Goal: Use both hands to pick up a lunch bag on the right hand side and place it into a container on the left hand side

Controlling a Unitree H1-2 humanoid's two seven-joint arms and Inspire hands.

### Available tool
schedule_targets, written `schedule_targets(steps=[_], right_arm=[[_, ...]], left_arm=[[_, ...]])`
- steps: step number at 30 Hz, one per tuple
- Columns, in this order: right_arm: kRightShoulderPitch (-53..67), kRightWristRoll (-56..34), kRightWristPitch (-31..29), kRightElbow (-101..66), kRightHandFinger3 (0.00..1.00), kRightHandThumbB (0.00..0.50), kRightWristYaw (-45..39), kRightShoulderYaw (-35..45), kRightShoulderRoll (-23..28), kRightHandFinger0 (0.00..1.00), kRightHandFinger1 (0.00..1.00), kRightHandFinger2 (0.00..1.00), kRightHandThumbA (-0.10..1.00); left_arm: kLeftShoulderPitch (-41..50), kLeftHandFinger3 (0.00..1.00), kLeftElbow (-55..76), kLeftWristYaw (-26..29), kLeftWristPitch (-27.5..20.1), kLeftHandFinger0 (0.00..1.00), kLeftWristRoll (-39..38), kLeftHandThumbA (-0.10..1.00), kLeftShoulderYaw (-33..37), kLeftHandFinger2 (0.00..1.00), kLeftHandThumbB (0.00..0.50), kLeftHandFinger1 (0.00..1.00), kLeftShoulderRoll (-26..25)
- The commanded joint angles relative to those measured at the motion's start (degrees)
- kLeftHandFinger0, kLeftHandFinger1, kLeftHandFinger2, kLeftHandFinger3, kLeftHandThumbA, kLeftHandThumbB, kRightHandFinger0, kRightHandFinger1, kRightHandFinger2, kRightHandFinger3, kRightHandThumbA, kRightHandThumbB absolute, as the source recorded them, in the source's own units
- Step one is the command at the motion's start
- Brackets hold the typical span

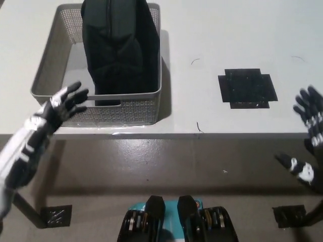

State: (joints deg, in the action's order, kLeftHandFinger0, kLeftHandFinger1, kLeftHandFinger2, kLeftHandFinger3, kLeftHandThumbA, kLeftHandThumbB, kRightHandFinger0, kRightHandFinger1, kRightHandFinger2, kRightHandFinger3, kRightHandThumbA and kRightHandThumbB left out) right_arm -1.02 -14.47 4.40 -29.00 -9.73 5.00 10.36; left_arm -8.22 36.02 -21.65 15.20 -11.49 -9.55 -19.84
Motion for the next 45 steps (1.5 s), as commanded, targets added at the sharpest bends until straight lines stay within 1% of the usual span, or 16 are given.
schedule_targets(steps=[1, 3, 5, 7, 8, 10, 15, 17, 23, 25, 27, 29, 32, 37, 41, 45], right_arm=[[3.75, -4.09, -10.72, 4.16, 1.00, 0.256, -3.00, -1.28, -2.94, 1.00, 1.00, 1.00, 1.00], [4.52, -4.12, -11.75, 5.90, 1.00, 0.245, -3.41, -1.84, -3.68, 1.00, 1.00, 1.00, 1.00], [5.75, -3.41, -14.29, 9.71, 1.00, 0.234, -3.97, -2.95, -5.19, 1.00, 1.00, 1.00, 1.00], [7.14, -4.26, -15.71, 14.15, 1.00, 0.247, -4.83, -4.21, -7.11, 1.00, 1.00, 1.00, 1.00], [7.61, -3.87, -15.96, 15.79, 1.00, 0.240, -4.88, -4.86, -7.83, 1.00, 1.00, 1.00, 1.00], [7.89, -2.84, -17.06, 18.73, 1.00, 0.245, -4.73, -5.76, -8.95, 1.00, 1.00, 1.00, 1.00], [6.52, -2.98, -19.32, 26.53, 1.00, 0.229, -6.11, -7.13, -10.10, 1.00, 1.00, 1.00, 1.00], [5.76, -2.66, -20.07, 29.39, 1.00, 0.254, -5.95, -7.34, -10.57, 1.00, 1.00, 1.00, 1.00], [5.54, -4.45, -18.59, 32.39, 1.00, 0.267, -6.21, -7.21, -11.09, 1.00, 1.00, 1.00, 1.00], [5.89, -4.61, -18.00, 32.88, 1.00, 0.244, -6.19, -7.05, -11.11, 1.00, 1.00, 1.00, 1.00], [6.34, -3.89, -18.72, 33.42, 1.00, 0.237, -6.28, -7.28, -11.05, 1.00, 1.00, 1.00, 1.00], [7.48, -2.98, -18.74, 32.72, 1.00, 0.223, -5.82, -7.56, -11.14, 1.00, 1.00, 1.00, 1.00], [8.48, -2.96, -18.73, 32.66, 1.00, 0.203, -6.12, -7.86, -11.03, 1.00, 1.00, 1.00, 1.00], [8.82, -2.38, -18.58, 32.57, 1.00, 0.202, -6.22, -8.38, -10.58, 1.00, 1.00, 1.00, 1.00], [8.70, -3.08, -18.14, 32.53, 1.00, 0.186, -6.05, -8.07, -10.68, 1.00, 1.00, 1.00, 1.00], [8.31, -2.97, -18.04, 32.93, 1.00, 0.188, -5.85, -8.06, -10.91, 1.00, 1.00, 1.00, 1.00]], left_arm=[[6.75, 1.00, -1.25, 0.62, -10.74, 1.00, -0.23, 1.00, 2.06, 1.00, 0.298, 1.00, 3.44], [8.54, 1.00, -2.31, 0.45, -12.76, 1.00, 1.21, 1.00, 3.01, 1.00, 0.293, 1.00, 4.12], [11.87, 1.00, -4.21, 0.20, -13.53, 1.00, 0.97, 1.00, 4.71, 1.00, 0.312, 1.00, 5.69], [14.68, 1.00, -7.47, 0.69, -16.13, 1.00, 2.76, 1.00, 6.08, 1.00, 0.305, 1.00, 7.14], [15.42, 1.00, -9.33, 0.85, -17.51, 1.00, 3.23, 1.00, 6.32, 1.00, 0.295, 1.00, 7.69], [16.14, 1.00, -12.23, 1.00, -19.23, 1.00, 3.28, 1.00, 6.55, 1.00, 0.288, 1.00, 8.28], [16.90, 1.00, -18.88, 2.42, -23.73, 1.00, 5.68, 1.00, 6.75, 1.00, 0.282, 1.00, 9.90], [17.23, 1.00, -22.78, 3.18, -25.30, 1.00, 7.11, 1.00, 7.18, 1.00, 0.285, 1.00, 10.80], [17.80, 1.00, -27.55, 4.24, -26.25, 1.00, 8.84, 1.00, 8.01, 1.00, 0.271, 1.00, 11.72], [18.48, 1.00, -27.77, 4.75, -25.69, 1.00, 9.26, 1.00, 8.28, 1.00, 0.261, 1.00, 12.05], [19.16, 1.00, -27.64, 4.78, -25.72, 1.00, 9.08, 1.00, 8.36, 1.00, 0.255, 1.00, 12.06], [19.41, 1.00, -27.41, 5.01, -25.14, 1.00, 9.07, 1.00, 8.52, 1.00, 0.271, 1.00, 12.06], [19.63, 1.00, -27.60, 5.14, -25.19, 1.00, 8.52, 1.00, 8.55, 1.00, 0.256, 1.00, 12.02], [19.80, 1.00, -27.24, 5.47, -24.40, 1.00, 8.58, 1.00, 8.66, 1.00, 0.250, 1.00, 11.85], [19.51, 1.00, -27.72, 5.50, -25.02, 1.00, 8.53, 1.00, 8.76, 1.00, 0.243, 1.00, 11.57], [19.63, 1.00, -28.04, 5.83, -25.29, 1.00, 8.43, 1.00, 8.42, 1.00, 0.240, 1.00, 11.41]])
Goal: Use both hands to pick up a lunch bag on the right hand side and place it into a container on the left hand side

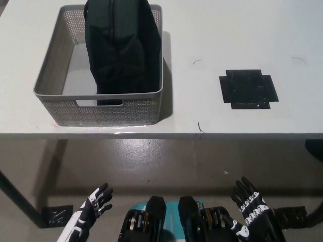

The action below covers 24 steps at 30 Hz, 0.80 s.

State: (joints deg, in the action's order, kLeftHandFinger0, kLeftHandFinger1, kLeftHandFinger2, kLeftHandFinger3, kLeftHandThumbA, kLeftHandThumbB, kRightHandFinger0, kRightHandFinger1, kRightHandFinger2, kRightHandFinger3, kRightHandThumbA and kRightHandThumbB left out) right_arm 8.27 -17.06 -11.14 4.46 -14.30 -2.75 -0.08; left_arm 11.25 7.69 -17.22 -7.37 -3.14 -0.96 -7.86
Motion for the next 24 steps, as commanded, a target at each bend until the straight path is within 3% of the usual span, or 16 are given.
schedule_targets(steps=[1, 6, 11, 15, 17, 24], right_arm=[[-1.01, -0.29, -2.50, -0.43, 1.00, 0.193, -1.16, -0.29, -0.54, 1.00, 1.00, 1.00, 1.00], [2.38, -0.34, -2.74, -0.59, 1.00, 0.200, -1.47, -0.65, -0.60, 1.00, 1.00, 1.00, 1.00], [0.70, -0.63, -2.23, -0.13, 1.00, 0.211, -1.57, -0.26, -0.11, 1.00, 1.00, 1.00, 1.00], [-0.45, -0.52, -2.09, -0.35, 1.00, 0.217, -0.95, 0.25, 0.02, 1.00, 1.00, 1.00, 1.00], [-0.49, 0.00, -2.12, -0.59, 1.00, 0.224, -0.53, 0.29, -0.05, 1.00, 1.00, 1.00, 1.00], [-0.33, 1.05, -3.20, -0.03, 1.00, 0.216, -0.66, -0.05, 0.01, 1.00, 1.00, 1.00, 1.00]], left_arm=[[0.24, 1.00, 0.29, 1.50, -2.68, 1.00, 0.11, 1.00, -0.22, 1.00, 0.239, 1.00, -0.57], [4.25, 1.00, -0.16, 1.62, -4.01, 1.00, 0.40, 1.00, 0.26, 1.00, 0.242, 1.00, -0.14], [2.80, 1.00, -2.22, 1.71, -4.44, 1.00, -0.66, 1.00, -0.31, 1.00, 0.212, 1.00, -0.26], [1.41, 1.00, -1.65, 1.80, -3.41, 1.00, -0.21, 1.00, -0.31, 1.00, 0.233, 1.00, -0.55], [1.22, 1.00, -1.78, 1.77, -3.87, 1.00, 0.41, 1.00, -0.16, 1.00, 0.208, 1.00, -0.78], [1.45, 1.00, -2.69, 1.74, -5.04, 1.00, 0.29, 1.00, -0.25, 1.00, 0.209, 1.00, -0.84]])
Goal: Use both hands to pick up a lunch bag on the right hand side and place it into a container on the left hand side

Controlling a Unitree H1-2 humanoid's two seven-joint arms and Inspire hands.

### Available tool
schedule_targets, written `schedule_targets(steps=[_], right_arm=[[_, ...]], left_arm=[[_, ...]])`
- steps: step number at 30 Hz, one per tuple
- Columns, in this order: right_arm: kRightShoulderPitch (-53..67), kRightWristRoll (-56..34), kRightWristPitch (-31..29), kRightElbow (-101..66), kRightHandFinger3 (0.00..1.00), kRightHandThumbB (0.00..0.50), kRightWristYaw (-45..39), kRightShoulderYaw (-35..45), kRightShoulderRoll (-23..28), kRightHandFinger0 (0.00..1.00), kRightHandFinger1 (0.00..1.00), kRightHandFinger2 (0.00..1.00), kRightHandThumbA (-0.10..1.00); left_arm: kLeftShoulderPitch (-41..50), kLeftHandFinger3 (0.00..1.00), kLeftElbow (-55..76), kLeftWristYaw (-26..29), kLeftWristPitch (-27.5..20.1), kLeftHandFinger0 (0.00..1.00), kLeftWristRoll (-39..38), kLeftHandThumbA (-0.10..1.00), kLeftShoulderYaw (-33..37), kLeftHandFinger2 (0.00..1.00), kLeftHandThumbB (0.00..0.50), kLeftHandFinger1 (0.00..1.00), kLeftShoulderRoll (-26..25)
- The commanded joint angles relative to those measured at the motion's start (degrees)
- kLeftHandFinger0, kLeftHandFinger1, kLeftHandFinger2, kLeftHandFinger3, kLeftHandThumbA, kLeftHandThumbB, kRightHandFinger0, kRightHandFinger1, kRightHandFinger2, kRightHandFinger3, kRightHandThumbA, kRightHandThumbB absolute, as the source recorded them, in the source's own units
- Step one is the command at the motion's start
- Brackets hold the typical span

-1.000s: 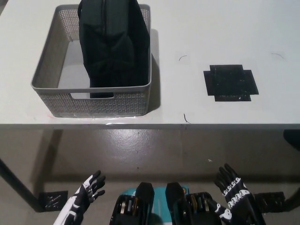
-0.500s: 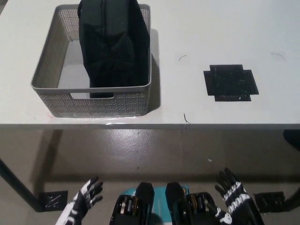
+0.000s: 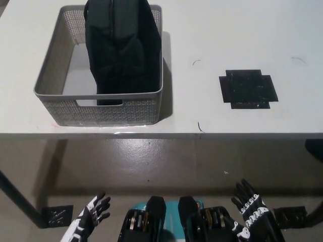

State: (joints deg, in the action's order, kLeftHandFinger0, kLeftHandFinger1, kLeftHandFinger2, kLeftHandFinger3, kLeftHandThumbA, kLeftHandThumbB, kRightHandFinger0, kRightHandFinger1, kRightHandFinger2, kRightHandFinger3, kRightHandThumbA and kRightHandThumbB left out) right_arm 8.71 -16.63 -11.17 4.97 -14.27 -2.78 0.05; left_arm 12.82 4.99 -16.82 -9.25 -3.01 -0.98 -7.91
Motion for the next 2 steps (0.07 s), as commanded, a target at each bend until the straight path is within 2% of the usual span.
schedule_targets(steps=[1, 2], right_arm=[[-0.98, 0.53, -2.98, -0.56, 1.00, 0.217, -0.70, 0.01, -0.11, 1.00, 1.00, 1.00, 1.00], [-0.98, 0.53, -2.98, -0.56, 1.00, 0.217, -0.70, 0.01, -0.11, 1.00, 1.00, 1.00, 1.00]], left_arm=[[-0.27, 1.00, -0.03, 1.33, -3.28, 1.00, 0.19, 1.00, -0.26, 1.00, 0.208, 1.00, -0.86], [-0.27, 1.00, -0.03, 1.33, -3.28, 1.00, 0.19, 1.00, -0.26, 1.00, 0.208, 1.00, -0.86]])
